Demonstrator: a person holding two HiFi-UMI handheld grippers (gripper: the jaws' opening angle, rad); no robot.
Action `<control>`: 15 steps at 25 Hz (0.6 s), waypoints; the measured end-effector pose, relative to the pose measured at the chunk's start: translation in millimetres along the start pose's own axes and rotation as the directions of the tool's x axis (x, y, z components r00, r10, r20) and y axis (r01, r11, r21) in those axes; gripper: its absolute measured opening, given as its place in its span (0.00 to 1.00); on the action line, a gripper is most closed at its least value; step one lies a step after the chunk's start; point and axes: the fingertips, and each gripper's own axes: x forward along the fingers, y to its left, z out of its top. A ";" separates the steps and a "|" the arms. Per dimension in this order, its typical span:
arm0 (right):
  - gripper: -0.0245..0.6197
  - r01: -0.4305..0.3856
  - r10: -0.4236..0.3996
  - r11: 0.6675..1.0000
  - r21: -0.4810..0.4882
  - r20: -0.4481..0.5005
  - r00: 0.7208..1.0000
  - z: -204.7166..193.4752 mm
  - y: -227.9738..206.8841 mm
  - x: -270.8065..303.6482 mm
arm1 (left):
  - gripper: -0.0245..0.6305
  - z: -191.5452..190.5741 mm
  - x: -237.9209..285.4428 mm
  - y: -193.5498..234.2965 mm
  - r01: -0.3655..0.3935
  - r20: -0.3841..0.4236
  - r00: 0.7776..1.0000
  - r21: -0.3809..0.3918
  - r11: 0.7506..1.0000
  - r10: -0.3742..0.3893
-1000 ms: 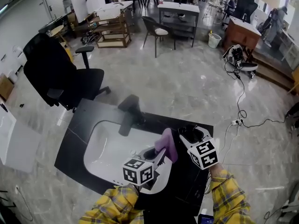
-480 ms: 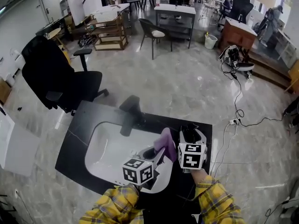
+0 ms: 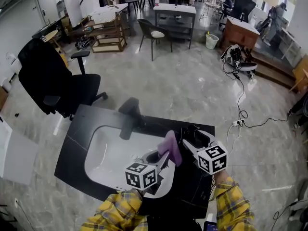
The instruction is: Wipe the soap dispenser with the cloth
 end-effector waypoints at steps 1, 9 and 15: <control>0.41 -0.037 0.037 0.999 0.002 -0.003 0.999 -0.3 -4.2 -2.1 | 0.14 0.2 1.0 -1.2 0.000 0.000 1.000 0.001 1.000 0.000; 0.41 -0.262 0.262 0.943 -0.205 -0.027 0.965 6.0 -2.8 1.9 | 0.14 3.2 1.0 -1.7 -0.001 0.011 1.000 0.008 1.000 0.001; 0.41 -0.359 0.338 0.891 -0.277 -0.124 0.933 3.2 0.5 17.9 | 0.14 6.3 0.8 4.6 -0.012 0.020 1.000 -0.001 1.000 0.012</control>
